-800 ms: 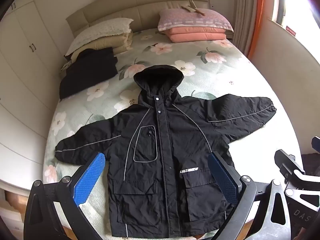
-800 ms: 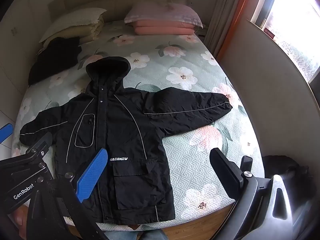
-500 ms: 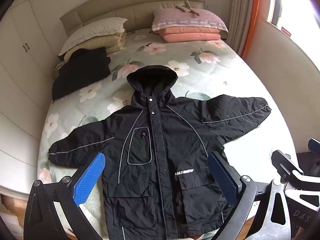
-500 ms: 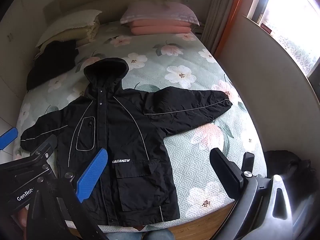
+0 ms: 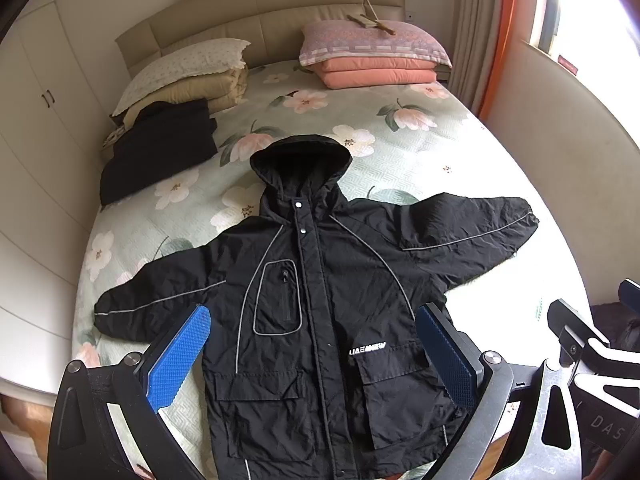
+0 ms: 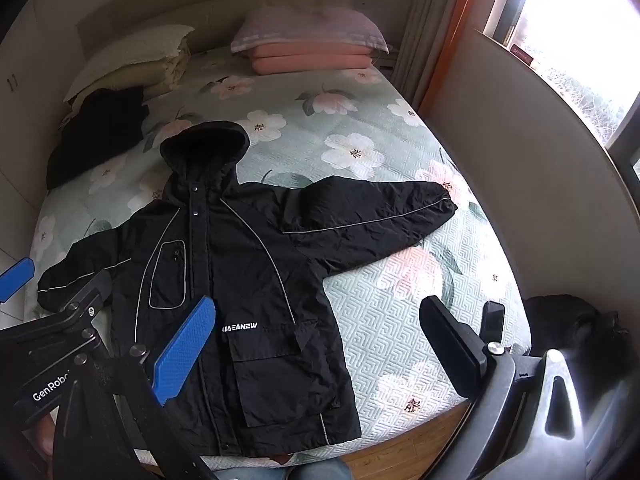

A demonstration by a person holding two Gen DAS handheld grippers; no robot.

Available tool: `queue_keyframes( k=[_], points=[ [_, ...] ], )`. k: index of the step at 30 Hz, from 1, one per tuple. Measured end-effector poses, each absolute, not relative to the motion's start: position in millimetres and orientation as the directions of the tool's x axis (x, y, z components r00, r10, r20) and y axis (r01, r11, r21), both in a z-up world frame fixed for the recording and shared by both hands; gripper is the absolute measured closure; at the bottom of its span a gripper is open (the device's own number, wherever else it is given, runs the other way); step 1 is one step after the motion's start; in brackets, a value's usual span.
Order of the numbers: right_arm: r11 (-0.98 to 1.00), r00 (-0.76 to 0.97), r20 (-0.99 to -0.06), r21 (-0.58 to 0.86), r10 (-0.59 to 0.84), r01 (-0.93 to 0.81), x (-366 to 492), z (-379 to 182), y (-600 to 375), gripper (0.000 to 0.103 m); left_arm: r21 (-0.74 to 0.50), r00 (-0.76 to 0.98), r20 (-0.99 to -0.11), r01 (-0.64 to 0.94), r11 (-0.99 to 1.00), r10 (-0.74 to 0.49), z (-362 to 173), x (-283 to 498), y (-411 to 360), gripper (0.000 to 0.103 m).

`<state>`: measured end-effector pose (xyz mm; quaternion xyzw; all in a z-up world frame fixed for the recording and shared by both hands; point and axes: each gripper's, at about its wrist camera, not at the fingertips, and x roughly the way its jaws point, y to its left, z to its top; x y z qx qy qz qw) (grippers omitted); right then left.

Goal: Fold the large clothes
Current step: 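Move both tools over the spread black hooded jacket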

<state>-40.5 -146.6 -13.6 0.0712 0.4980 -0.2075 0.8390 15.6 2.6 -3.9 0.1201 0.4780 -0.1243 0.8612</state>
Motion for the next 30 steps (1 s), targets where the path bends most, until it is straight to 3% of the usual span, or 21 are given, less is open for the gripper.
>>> queue_keyframes(
  k=[30],
  points=[
    [0.868,0.380,-0.857,-0.142,-0.348,0.475,-58,-8,-153,0.001,0.024,0.494,-0.857,0.328,0.944,-0.150,-5,13,17,0.001]
  ],
)
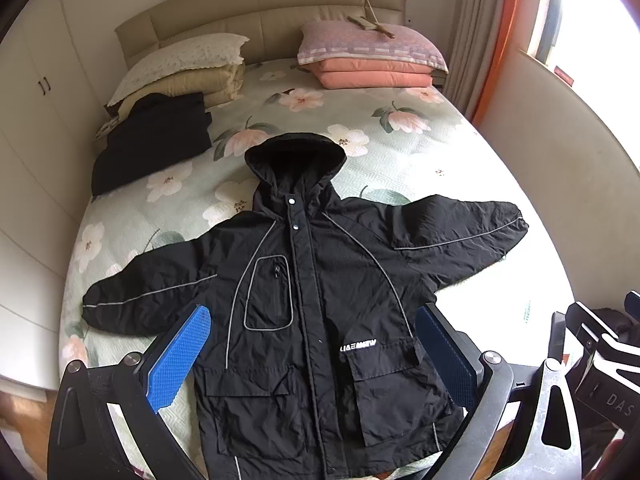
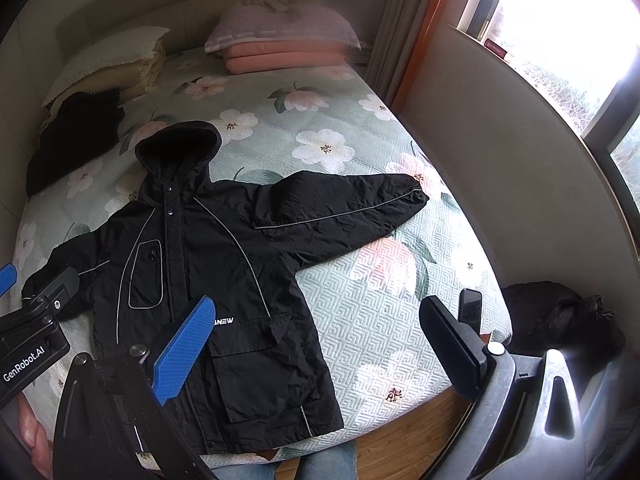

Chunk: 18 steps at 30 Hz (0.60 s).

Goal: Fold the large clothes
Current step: 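Move both tools over the spread black hooded jacket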

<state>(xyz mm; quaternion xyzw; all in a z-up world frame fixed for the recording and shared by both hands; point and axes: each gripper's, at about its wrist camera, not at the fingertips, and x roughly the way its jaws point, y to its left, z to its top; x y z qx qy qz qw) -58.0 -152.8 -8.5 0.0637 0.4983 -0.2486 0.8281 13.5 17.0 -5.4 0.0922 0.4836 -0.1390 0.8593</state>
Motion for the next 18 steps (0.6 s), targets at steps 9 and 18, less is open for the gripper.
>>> queue_keyframes(
  k=[9,18],
  points=[
    [0.894,0.403,-0.847,-0.168,-0.346,0.416,-54,3,-163,0.001,0.002,0.540,-0.826,0.291,0.957,-0.162,11,9,17,0.009],
    [0.928,0.468,-0.826,-0.163,-0.315,0.335,-50,24,-198,0.001,-0.006,0.580,-0.807,0.174,0.985,-0.107,31,-4,-5,0.009]
  ],
)
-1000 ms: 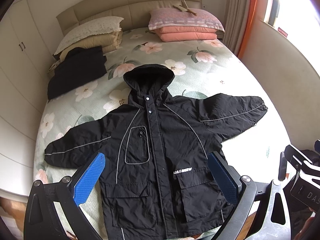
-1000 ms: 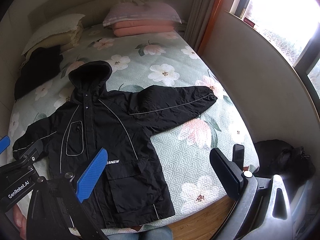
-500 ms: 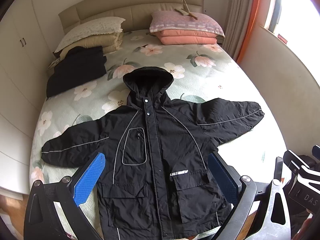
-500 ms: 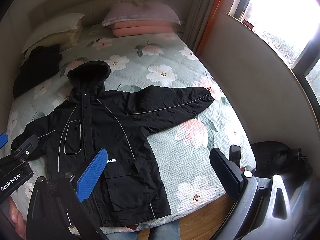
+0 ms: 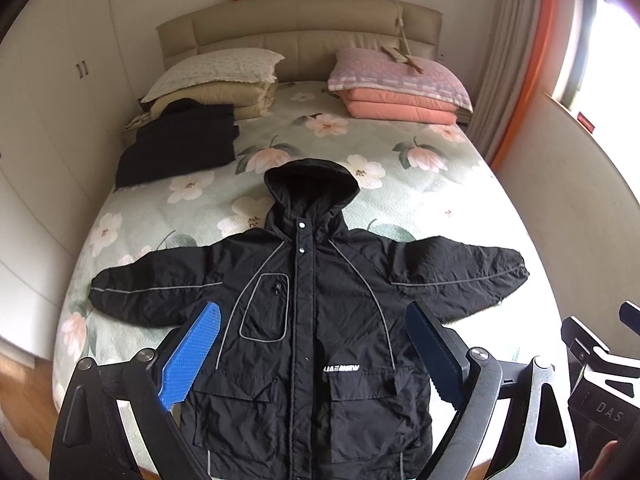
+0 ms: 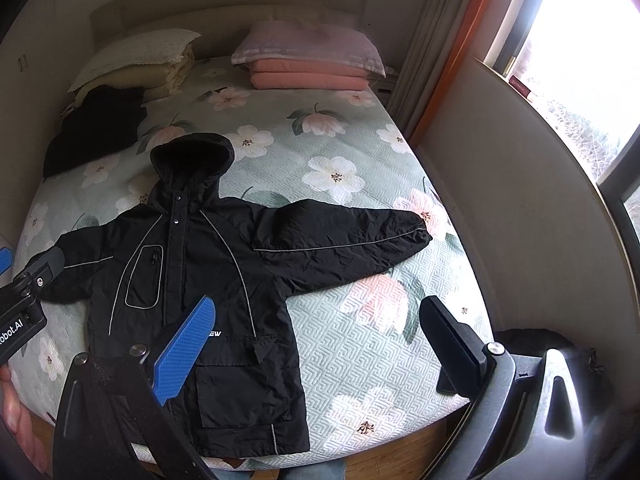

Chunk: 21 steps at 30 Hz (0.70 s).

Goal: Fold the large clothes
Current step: 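Move both tools over the spread black hooded jacket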

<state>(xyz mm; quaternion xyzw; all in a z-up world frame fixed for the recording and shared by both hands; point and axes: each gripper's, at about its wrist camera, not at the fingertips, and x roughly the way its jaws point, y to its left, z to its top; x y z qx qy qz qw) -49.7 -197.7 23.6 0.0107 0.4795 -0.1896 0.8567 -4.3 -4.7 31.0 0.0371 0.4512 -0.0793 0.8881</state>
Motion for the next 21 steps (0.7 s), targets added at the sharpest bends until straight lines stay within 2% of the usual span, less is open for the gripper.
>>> queue_keyframes(
  k=[3,7,21],
  points=[
    [0.937,0.476,-0.828,-0.153,-0.296,0.315,-48,26,-218,0.001,-0.011,0.571,-0.816,0.142,0.990,-0.091,34,-5,-19,0.009],
    [0.944,0.479,-0.835,-0.133,-0.271,0.302,-46,28,-251,0.001,-0.077,0.546,-0.829,0.107,0.991,-0.124,36,-4,-41,0.009],
    [0.945,0.463,-0.857,-0.079,-0.228,0.318,-35,4,-372,0.001,-0.041,0.551,-0.829,0.102,0.994,-0.091,31,-2,-151,0.009]
  ],
)
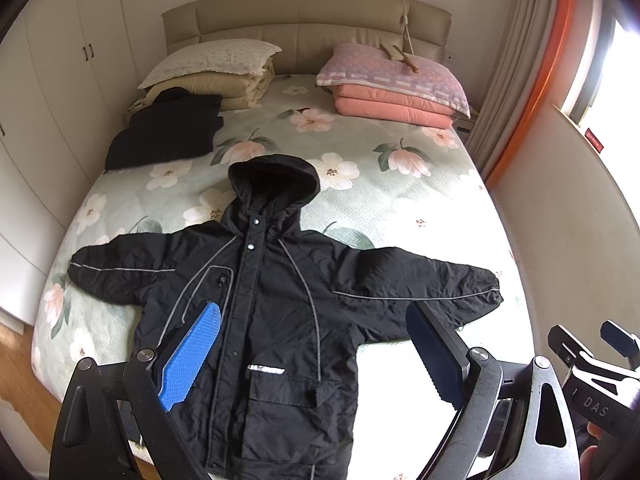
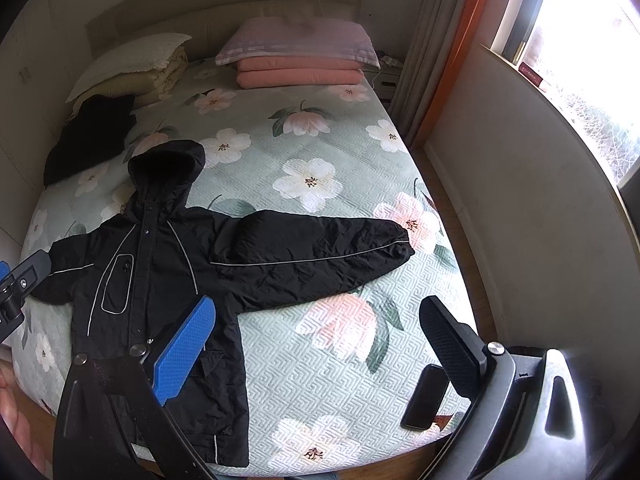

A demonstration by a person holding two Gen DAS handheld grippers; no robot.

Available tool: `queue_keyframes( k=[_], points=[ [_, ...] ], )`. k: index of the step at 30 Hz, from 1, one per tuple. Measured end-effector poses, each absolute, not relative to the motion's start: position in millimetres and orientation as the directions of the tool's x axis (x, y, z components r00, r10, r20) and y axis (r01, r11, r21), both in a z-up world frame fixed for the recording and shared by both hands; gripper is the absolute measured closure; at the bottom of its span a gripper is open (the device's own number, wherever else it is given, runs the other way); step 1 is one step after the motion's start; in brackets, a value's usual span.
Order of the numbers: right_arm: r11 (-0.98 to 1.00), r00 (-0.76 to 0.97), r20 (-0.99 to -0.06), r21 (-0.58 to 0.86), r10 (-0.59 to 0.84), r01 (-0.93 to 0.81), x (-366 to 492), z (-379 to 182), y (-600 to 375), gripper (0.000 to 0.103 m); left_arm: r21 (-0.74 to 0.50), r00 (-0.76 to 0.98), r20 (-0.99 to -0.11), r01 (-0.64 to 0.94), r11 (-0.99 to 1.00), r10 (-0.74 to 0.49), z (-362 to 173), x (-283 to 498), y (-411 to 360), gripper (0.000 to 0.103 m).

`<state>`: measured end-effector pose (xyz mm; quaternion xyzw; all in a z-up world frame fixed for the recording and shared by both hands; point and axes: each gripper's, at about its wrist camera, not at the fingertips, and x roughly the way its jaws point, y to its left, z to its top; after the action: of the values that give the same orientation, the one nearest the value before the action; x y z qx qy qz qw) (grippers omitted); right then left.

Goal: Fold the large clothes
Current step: 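Move both tools over the spread black hooded jacket, then grasp the elastic sleeve cuff with the right tool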

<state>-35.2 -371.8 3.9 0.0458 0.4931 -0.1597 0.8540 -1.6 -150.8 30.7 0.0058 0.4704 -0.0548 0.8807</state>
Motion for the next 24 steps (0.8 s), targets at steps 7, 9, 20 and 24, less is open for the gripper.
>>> queue_keyframes(
  k=[7,9,20,24],
  points=[
    [0.938,0.460,-0.862,-0.048,-0.213,0.343,-24,-31,-449,0.001,-0.036,0.537,-0.839,0.102,0.994,-0.086,5,12,-205,0.009],
    [0.939,0.472,-0.858,-0.031,-0.201,0.343,-21,-43,-477,0.001,-0.034,0.548,-0.832,0.102,0.994,-0.084,-4,17,-217,0.009],
    [0.888,0.449,-0.893,0.180,-0.033,0.424,26,-217,-646,0.010,-0.048,0.542,-0.833,0.123,0.991,-0.107,-124,66,-269,0.009],
    [0.826,0.435,-0.899,0.280,0.047,0.490,45,-296,-690,0.013,-0.048,0.515,-0.850,0.130,0.990,-0.109,-178,82,-276,0.009]
  ],
)
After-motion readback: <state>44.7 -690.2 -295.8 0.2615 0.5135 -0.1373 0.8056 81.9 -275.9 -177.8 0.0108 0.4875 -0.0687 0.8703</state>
